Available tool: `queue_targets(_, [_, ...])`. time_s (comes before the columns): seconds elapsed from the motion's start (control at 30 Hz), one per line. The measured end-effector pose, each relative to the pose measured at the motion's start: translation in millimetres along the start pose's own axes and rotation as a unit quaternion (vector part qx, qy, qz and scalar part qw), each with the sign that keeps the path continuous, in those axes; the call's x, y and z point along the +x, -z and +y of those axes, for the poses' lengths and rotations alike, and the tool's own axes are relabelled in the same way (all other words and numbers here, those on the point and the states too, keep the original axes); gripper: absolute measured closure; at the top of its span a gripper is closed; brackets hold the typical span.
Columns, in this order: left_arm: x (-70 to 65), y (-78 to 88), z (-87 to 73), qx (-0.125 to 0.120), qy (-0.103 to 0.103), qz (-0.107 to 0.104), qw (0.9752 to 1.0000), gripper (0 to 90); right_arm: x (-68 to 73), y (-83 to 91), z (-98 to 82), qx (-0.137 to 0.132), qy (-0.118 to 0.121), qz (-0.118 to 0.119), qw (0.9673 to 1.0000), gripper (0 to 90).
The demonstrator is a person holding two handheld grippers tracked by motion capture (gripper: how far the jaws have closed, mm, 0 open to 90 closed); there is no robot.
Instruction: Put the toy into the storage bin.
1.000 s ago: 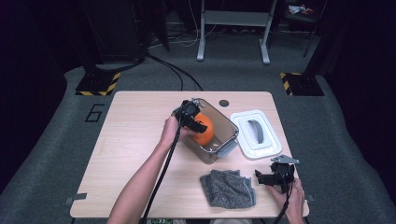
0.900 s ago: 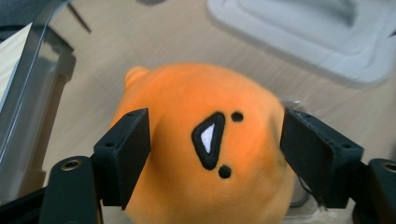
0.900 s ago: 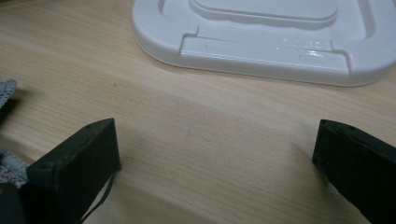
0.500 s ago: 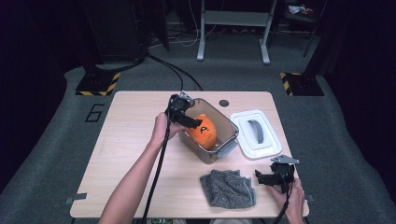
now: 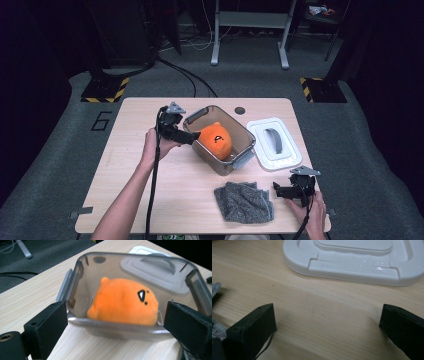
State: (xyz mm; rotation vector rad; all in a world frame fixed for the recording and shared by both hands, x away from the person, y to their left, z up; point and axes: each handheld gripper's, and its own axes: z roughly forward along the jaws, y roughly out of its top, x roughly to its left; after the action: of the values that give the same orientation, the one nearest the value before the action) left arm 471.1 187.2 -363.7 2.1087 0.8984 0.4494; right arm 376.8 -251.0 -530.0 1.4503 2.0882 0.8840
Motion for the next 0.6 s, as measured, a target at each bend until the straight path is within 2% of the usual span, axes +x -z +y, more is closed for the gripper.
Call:
queue_targets(0.13, [0.5,6.2,-19.9,-0.005,0.007,-0.001,1.0000,2.6,-0.1,0.0,0.0,0.000,0.000,0.000,1.0000,0.0])
queue_targets(0.23, [0.8,7.9,-33.7,-0.004,0.012,0.007,0.9999,1.5,-0.2,-0.1,0.0,-0.001,0.002,0.000,1.0000,0.0])
queue_targets(0.33, [0.7,6.3,-54.0,-0.010,0.023,0.013,0.9996,1.2,-0.2,-0.1,0.1,-0.001,0.001,0.000,1.0000,0.0])
queue_targets(0.6, [7.3,-10.4,-99.2,0.018,0.044,0.013,0.9988,1.0,-0.2,-0.1,0.1,0.000,0.002,0.000,1.0000,0.0])
